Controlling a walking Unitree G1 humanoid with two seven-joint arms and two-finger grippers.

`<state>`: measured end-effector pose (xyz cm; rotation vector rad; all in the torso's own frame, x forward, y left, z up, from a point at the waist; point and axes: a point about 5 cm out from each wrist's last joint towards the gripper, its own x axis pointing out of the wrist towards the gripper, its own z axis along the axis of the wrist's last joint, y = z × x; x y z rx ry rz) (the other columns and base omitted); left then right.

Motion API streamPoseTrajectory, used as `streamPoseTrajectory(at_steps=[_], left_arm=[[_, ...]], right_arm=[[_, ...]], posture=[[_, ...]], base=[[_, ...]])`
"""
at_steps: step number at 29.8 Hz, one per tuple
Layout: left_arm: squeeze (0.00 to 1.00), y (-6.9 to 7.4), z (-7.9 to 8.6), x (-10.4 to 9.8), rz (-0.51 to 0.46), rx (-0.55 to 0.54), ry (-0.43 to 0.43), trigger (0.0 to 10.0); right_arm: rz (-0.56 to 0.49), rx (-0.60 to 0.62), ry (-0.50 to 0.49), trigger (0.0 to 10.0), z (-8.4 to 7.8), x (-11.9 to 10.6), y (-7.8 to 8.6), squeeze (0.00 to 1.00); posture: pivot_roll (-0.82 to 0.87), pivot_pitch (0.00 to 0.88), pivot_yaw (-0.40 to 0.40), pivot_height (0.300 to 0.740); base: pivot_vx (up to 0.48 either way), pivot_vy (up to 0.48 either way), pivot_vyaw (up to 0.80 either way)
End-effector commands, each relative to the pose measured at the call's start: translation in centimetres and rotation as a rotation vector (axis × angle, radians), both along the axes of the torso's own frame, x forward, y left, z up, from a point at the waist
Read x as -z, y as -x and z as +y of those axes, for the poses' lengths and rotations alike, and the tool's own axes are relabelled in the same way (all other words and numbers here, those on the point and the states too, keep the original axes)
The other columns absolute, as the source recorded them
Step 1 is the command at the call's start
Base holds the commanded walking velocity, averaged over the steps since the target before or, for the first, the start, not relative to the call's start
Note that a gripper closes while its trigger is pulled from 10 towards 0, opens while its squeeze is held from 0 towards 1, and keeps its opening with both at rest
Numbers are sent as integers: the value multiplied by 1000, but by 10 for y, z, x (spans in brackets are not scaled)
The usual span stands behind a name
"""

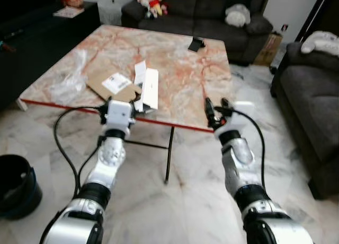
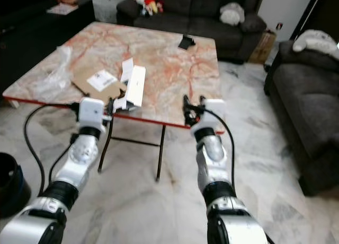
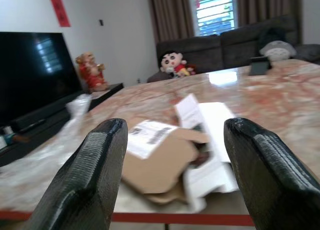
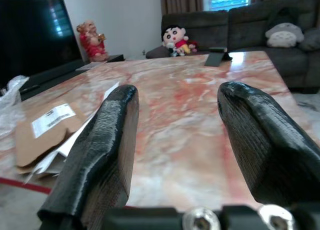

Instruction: Picking trash to rubbish bin

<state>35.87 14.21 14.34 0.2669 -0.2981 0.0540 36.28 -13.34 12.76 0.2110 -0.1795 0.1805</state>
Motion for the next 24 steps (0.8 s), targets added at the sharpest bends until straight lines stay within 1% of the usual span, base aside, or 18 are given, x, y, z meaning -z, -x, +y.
streamPoseTrajectory(at_steps=[1,16,24], left_arm=[[0,-1,-12,-4,-9,29,5,10000],[0,-2,-12,-5,-11,27,3,10000],[0,-2,-11,-5,-12,28,3,10000]], right_arm=[[-2,35,5,10000,-12,-1,0,0],[2,26,4,10000,-11,-1,0,0],[-2,22,19,10000,-10,-1,0,0]], posture=[[217,0,-96,740],[216,0,-96,740],[216,0,-96,740]], base=[[341,0,0],[339,0,0],[340,0,0]])
